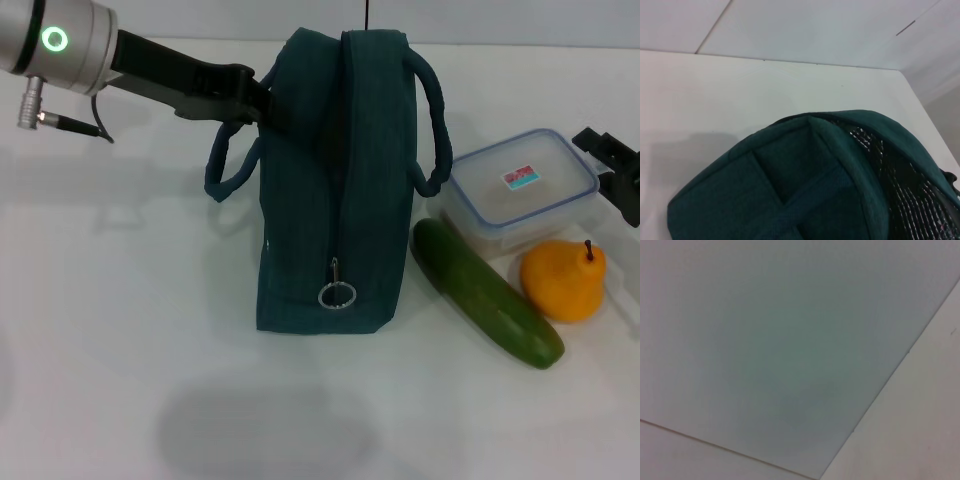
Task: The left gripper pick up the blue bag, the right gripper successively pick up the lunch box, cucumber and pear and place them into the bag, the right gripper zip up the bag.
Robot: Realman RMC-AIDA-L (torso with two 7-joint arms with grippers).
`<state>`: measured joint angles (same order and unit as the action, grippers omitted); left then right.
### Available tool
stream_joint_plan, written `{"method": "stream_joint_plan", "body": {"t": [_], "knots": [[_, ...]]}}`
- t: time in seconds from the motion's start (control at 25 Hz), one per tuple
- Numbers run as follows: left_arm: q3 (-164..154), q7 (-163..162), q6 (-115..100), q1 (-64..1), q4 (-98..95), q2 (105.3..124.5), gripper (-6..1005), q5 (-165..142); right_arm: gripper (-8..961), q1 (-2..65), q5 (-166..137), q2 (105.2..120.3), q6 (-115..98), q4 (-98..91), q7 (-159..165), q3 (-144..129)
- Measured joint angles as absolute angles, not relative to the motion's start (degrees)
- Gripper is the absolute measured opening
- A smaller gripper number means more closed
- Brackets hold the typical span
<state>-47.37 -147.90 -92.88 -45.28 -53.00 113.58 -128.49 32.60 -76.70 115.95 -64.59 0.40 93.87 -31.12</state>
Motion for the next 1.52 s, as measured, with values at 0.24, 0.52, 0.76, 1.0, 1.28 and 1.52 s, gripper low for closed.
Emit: {"method": "stream_joint_plan", "body": {"t": [0.24, 0.52, 0.76, 1.0, 1.28, 1.52], "knots": [[-47.4, -147.7, -92.8, -45.3, -53.0, 113.62, 80, -128.5, 374, 32.6, -76.8, 115.88, -64.6, 0.3, 93.9, -31.1], [-47.4, -147.6, -92.8, -45.2, -53.0, 113.65, 80, -128.3, 170, 32.7, -76.9, 115.83, -64.2, 0.1, 93.9, -31.6], [-47.4, -147.6, -92.8, -45.2, -52.8, 113.65, 81, -128.3, 133, 32.8, -76.9, 115.74, -64.3, -0.7, 93.8, -33.0], [-47.4, -147.6, -93.0, -45.2, -52.9, 113.65, 81, -128.3, 123, 32.2, -76.7, 115.65, -67.3, -1.0, 93.9, -33.1], [-47.4, -147.6, -93.1, -45.2, -52.8, 113.7, 81, -128.0, 108, 31.0, -76.0, 115.75, -72.2, -1.0, 97.0, -32.7], [-47.6, -147.5, -93.1, -45.2, -52.7, 113.73, 80, -127.6, 96, 30.0, -75.9, 116.03, -73.0, -0.2, 100.6, -32.7]]}}
